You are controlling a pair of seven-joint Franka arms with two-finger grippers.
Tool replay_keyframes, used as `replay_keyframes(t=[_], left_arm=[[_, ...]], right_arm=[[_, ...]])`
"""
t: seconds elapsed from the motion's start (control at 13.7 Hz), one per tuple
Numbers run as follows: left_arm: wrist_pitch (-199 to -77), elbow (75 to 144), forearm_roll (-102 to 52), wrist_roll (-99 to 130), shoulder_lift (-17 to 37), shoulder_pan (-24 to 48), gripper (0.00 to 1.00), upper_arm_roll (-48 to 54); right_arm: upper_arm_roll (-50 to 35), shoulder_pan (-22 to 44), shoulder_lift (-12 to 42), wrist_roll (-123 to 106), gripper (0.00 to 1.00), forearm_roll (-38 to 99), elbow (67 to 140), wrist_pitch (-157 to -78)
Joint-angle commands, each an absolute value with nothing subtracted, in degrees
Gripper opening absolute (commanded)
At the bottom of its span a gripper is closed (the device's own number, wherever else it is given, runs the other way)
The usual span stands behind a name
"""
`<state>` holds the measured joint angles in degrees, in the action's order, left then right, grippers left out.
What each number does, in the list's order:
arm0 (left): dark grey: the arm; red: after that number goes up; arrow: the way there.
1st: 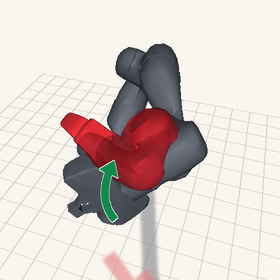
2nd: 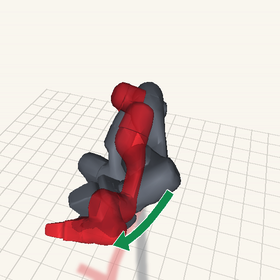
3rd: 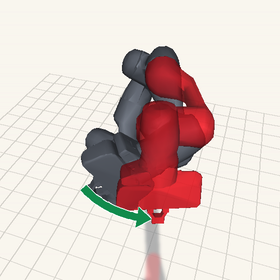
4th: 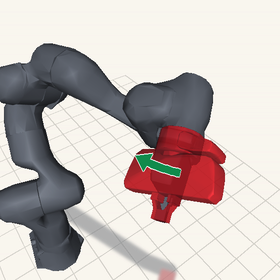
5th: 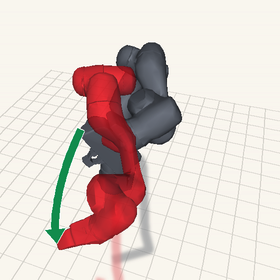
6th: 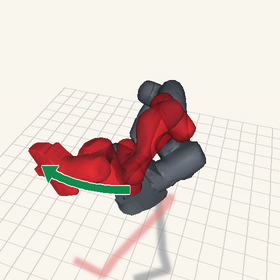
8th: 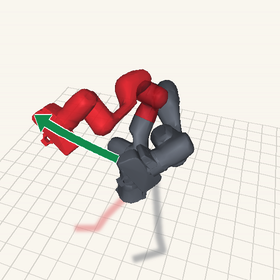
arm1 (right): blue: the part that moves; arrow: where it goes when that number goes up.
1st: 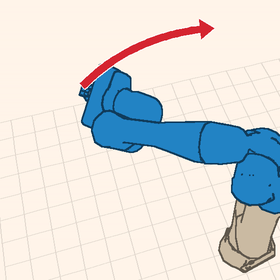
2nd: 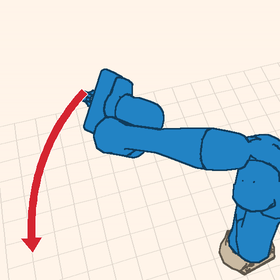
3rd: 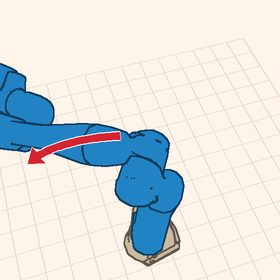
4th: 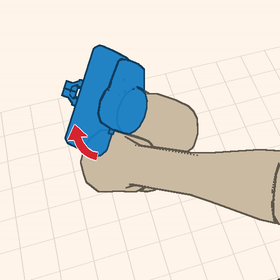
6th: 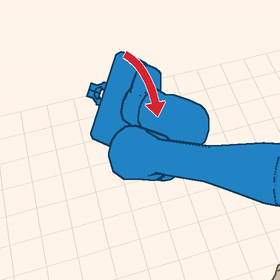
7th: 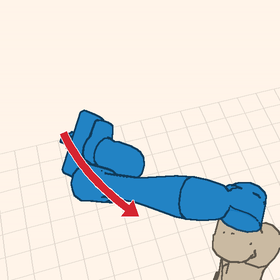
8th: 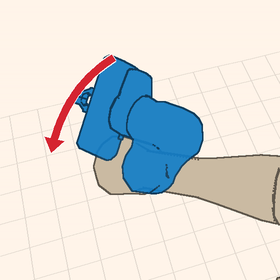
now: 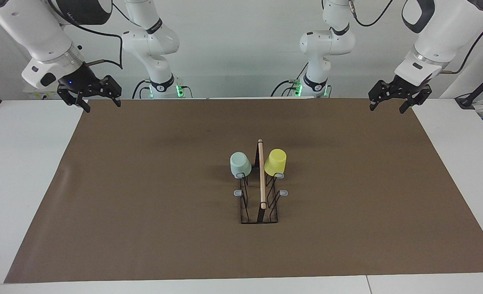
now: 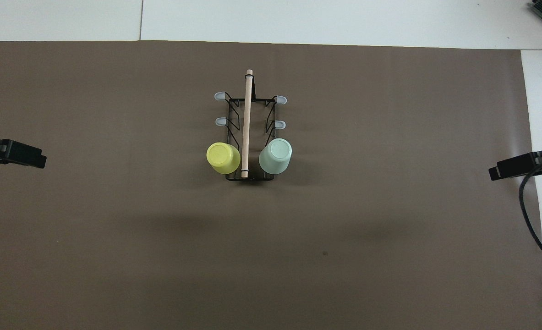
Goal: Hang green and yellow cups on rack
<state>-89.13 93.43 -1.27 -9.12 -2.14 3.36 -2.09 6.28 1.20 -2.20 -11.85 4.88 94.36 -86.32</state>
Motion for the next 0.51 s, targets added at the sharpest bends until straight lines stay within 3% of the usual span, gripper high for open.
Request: replay_keyframes(t=[0.0, 0.22, 0.44], left_arm=[[-90.4, 94.9, -0.8, -10.6, -3.3, 2.8, 1.00, -2.0], [-90.6, 94.9, -0.8, -11.7, -3.3, 2.7, 1.00, -2.0], [-90.6, 95.0, -0.8, -12.2, -3.3, 2.6, 1.00, -2.1]], right_arm=[[6.2, 1.5, 0.3, -12.5, 1.00, 3.1, 91.8, -86.7], [4.2, 0.4, 0.9, -12.5, 1.00, 3.0, 91.4, -86.7], [-6.0, -9.0, 1.1, -12.4, 1.00, 1.8, 91.3, -86.9]])
